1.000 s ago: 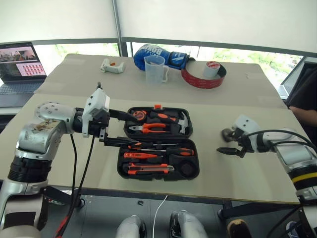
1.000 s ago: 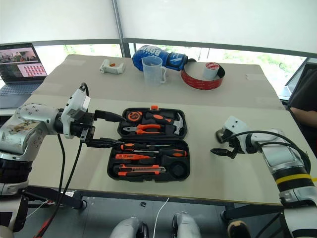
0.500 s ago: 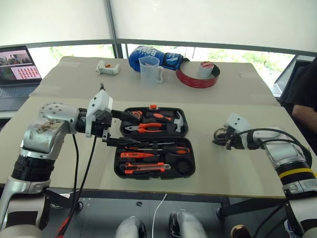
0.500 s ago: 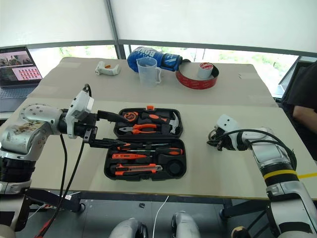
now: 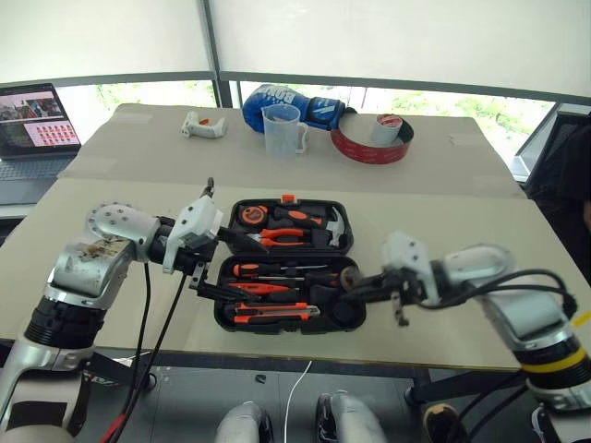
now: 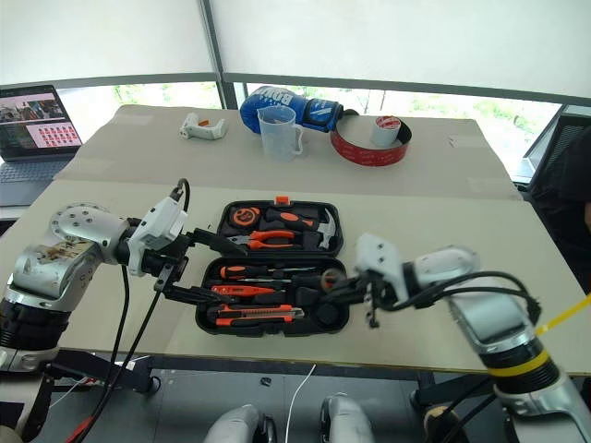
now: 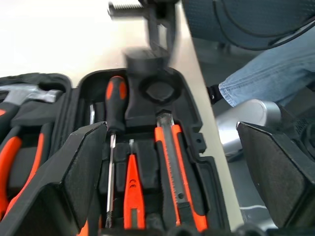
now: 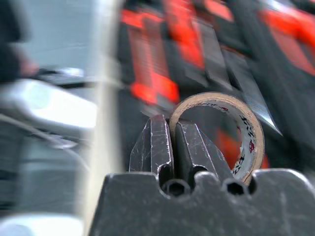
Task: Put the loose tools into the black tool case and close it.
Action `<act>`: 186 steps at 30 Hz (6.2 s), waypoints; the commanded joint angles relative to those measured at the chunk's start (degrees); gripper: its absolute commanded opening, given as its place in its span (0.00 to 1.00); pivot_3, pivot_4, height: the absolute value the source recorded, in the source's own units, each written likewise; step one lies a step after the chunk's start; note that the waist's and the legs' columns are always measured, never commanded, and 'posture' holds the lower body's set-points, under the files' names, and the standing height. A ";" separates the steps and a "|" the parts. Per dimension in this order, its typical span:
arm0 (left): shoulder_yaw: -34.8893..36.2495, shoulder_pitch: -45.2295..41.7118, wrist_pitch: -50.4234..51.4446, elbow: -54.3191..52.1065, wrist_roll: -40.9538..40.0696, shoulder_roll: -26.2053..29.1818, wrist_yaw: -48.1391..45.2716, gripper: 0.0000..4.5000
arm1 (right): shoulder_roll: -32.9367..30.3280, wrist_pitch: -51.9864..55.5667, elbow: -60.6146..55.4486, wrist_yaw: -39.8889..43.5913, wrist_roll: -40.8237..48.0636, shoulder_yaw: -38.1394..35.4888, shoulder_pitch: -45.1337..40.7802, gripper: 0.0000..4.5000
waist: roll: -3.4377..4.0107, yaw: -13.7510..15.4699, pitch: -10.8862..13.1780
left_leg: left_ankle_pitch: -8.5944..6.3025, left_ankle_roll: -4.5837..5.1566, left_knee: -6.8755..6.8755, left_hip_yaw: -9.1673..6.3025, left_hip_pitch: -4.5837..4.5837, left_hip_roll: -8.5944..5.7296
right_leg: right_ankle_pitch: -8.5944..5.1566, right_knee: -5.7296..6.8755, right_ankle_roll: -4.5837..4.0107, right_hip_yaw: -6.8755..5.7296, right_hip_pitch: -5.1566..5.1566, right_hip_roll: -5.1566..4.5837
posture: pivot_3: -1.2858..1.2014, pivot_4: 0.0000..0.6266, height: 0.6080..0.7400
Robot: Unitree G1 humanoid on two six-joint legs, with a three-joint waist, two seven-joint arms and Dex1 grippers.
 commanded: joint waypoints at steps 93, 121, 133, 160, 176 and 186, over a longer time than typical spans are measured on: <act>8.09 -14.99 29.42 37.97 9.08 -11.65 35.37 1.00 | 10.51 23.50 36.48 -23.24 -1.74 -11.29 -19.41 1.00 | -0.05 -0.35 0.02 | -0.01 0.05 -0.23 0.08 -0.14 -0.24 | 0.20 -0.03 -0.34 -0.14 -0.10 0.05 | 0.52 0.24 0.80; 8.51 -12.80 24.00 36.75 8.00 -14.34 31.90 0.00 | 16.39 21.74 41.17 -25.37 -2.79 -11.24 -22.96 0.00 | 0.01 -0.68 -0.02 | 0.11 -0.17 -0.12 0.12 0.20 -0.20 | 0.07 0.52 -0.13 -0.01 -0.04 -0.28 | 0.52 0.24 0.80; 11.72 -6.36 -8.24 30.30 11.65 -16.80 35.73 0.00 | 13.74 -5.22 24.81 -31.46 -12.90 -10.31 -13.70 0.00 | 0.01 -0.39 0.00 | 0.18 -0.16 -0.10 0.17 -0.65 -0.27 | 0.24 0.61 -0.41 -0.07 -0.80 -0.39 | 0.52 0.24 0.80; 13.26 7.73 -25.29 17.22 17.18 -14.80 43.37 0.00 | 14.54 -31.30 12.26 -37.98 -18.36 -14.47 7.61 0.00 | 0.00 -0.37 0.01 | 0.43 -0.07 -0.18 0.22 -0.69 -0.20 | 0.07 0.45 -0.12 -0.08 -0.79 -0.13 | 0.52 0.24 0.80; 31.83 37.43 -2.75 -6.30 2.28 -2.38 37.98 0.69 | 2.61 -31.04 -12.02 -27.23 -9.52 -26.31 38.07 0.59 | -0.03 -0.02 0.02 | 0.22 -0.25 -0.52 0.11 0.22 0.08 | -0.13 0.28 -0.17 0.02 -0.08 -0.25 | 0.52 0.24 0.80; 18.09 14.18 -12.77 20.70 10.54 3.74 26.39 0.77 | -10.85 -28.01 -13.49 -6.03 -0.32 -24.33 47.37 0.20 | -0.06 2.50 -0.04 | -0.39 0.07 -0.52 -0.09 0.19 0.03 | -0.11 -0.16 -0.12 -0.15 0.12 -0.12 | 0.52 0.24 0.80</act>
